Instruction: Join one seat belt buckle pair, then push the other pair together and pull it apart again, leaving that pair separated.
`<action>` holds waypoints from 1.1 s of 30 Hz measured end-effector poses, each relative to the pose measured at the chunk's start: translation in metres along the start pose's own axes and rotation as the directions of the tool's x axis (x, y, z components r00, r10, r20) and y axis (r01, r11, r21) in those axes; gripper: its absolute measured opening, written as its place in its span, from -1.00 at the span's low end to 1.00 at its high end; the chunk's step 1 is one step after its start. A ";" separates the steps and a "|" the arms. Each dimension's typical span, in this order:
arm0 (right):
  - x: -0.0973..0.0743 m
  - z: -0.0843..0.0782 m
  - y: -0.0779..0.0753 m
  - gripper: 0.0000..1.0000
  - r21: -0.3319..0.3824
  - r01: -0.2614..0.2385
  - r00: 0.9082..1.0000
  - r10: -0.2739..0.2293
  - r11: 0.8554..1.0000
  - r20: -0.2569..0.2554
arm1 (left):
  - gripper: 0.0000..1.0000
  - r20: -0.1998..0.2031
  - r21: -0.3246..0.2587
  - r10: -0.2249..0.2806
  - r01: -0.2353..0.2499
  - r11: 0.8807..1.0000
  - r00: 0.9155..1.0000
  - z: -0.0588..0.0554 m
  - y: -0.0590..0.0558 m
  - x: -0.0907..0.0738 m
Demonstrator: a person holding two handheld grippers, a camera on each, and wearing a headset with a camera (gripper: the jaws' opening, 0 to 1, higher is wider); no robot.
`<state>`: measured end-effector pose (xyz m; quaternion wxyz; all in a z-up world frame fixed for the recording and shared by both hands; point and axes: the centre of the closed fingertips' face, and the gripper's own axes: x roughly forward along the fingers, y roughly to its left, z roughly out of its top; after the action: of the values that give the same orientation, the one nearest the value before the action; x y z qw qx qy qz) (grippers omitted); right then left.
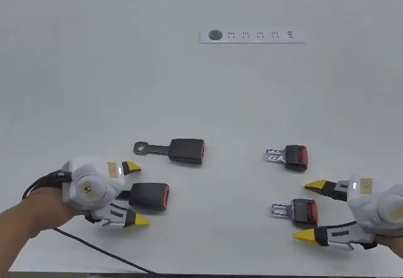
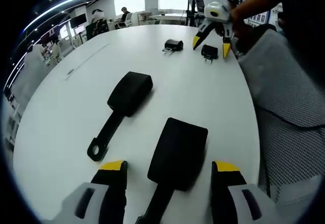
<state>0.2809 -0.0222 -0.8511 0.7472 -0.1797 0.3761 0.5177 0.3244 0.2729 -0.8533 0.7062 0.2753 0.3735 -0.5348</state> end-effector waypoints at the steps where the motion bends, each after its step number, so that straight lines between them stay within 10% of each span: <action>1: -0.002 0.000 -0.001 0.22 -0.023 0.006 1.000 -0.006 1.000 0.006 | 0.37 -0.003 0.004 -0.002 0.002 1.000 1.000 0.000 0.000 0.000; 14: -0.004 -0.003 0.001 -0.21 -0.050 -0.031 1.000 0.031 0.998 0.000 | 0.03 -0.036 0.091 -0.052 0.055 0.994 0.998 0.002 -0.012 0.000; 33: -0.003 -0.003 -0.001 -0.27 -0.093 -0.054 0.999 0.054 0.994 -0.002 | -0.29 -0.069 0.122 -0.058 0.066 0.990 0.996 0.001 -0.012 -0.002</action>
<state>0.2803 -0.0266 -0.8510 0.7239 -0.2041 0.3563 0.5544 0.3129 0.2703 -0.8512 0.6581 0.3241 0.3707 -0.5696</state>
